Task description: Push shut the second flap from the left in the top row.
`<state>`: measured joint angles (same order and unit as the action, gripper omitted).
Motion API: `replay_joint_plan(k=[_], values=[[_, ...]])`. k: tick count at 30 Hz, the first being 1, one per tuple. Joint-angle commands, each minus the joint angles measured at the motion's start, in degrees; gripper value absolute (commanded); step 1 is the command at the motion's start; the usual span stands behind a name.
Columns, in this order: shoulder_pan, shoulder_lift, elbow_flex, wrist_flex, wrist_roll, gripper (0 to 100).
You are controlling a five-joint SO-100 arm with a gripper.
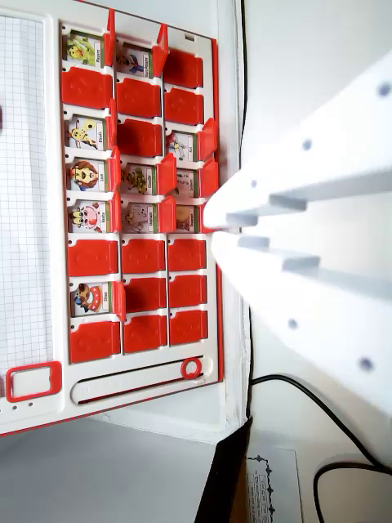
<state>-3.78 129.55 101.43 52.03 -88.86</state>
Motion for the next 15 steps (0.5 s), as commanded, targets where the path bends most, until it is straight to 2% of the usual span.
replay_joint_plan(k=[1, 15], values=[[-1.5, -1.2, 1.5, -8.3, 0.8, 0], [-4.8, -16.9, 10.5, -31.6, 1.5, 0]])
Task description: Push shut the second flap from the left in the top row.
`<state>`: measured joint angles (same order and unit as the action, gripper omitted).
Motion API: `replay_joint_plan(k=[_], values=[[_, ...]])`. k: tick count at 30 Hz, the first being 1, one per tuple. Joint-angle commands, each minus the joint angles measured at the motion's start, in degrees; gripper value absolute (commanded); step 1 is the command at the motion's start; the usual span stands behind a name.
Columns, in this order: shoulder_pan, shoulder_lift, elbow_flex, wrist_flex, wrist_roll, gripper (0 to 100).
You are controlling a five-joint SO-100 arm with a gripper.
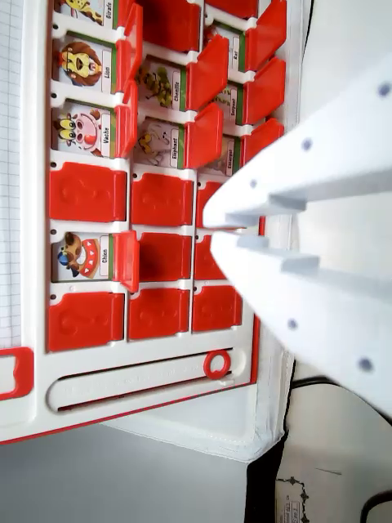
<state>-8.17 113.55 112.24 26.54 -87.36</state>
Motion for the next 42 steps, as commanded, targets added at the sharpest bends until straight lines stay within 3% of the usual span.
replay_joint_plan(k=[1, 14, 25, 42], values=[[-0.5, -2.0, -0.2, -7.2, 0.0, 0], [-1.6, -17.6, -5.3, -14.9, -0.3, 0], [-3.3, -28.4, -16.1, -15.8, -0.1, 0], [-1.6, -35.4, -31.3, -14.6, -2.8, 0]])
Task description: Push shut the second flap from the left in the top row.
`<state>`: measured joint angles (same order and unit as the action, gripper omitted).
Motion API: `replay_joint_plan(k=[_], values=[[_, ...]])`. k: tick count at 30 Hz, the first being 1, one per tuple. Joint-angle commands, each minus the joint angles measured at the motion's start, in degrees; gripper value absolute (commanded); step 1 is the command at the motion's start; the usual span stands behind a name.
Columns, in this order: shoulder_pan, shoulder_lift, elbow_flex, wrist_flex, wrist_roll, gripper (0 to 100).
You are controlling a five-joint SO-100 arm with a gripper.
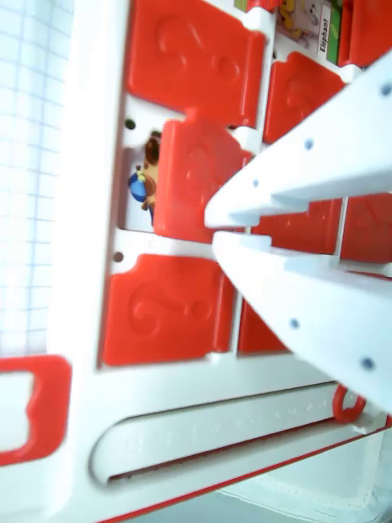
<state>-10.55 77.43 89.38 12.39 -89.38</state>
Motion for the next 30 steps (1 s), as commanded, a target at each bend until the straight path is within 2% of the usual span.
replay_joint_plan(k=[1, 8, 18, 30], values=[[1.1, 0.1, -9.1, -0.3, -1.0, 0], [2.3, -1.9, -11.8, 0.0, -1.5, 0], [2.5, -0.8, -12.5, 1.6, -1.3, 0], [3.2, 11.9, -7.0, 10.2, -0.4, 0]])
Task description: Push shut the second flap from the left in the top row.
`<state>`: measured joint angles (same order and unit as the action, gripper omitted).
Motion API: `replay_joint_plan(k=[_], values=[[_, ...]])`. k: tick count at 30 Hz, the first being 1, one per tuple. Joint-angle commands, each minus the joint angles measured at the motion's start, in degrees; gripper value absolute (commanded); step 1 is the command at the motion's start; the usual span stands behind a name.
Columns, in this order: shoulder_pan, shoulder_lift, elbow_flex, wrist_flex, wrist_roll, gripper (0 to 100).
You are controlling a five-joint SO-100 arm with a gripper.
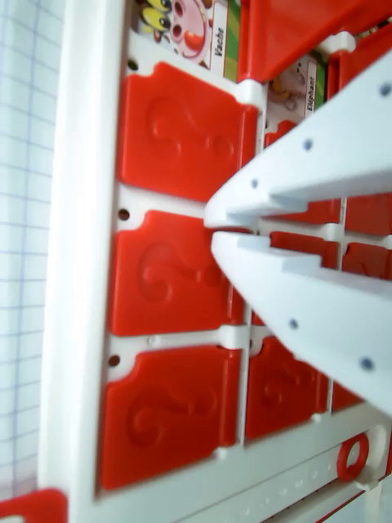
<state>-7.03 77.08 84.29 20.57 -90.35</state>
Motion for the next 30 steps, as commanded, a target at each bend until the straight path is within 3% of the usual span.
replay_joint_plan(k=[1, 17, 30], values=[[-0.3, 14.0, -0.9, 2.7, 0.7, 0], [1.6, 42.2, 8.5, 23.6, 1.6, 0], [4.0, 52.9, 11.5, 33.2, 1.0, 0]])
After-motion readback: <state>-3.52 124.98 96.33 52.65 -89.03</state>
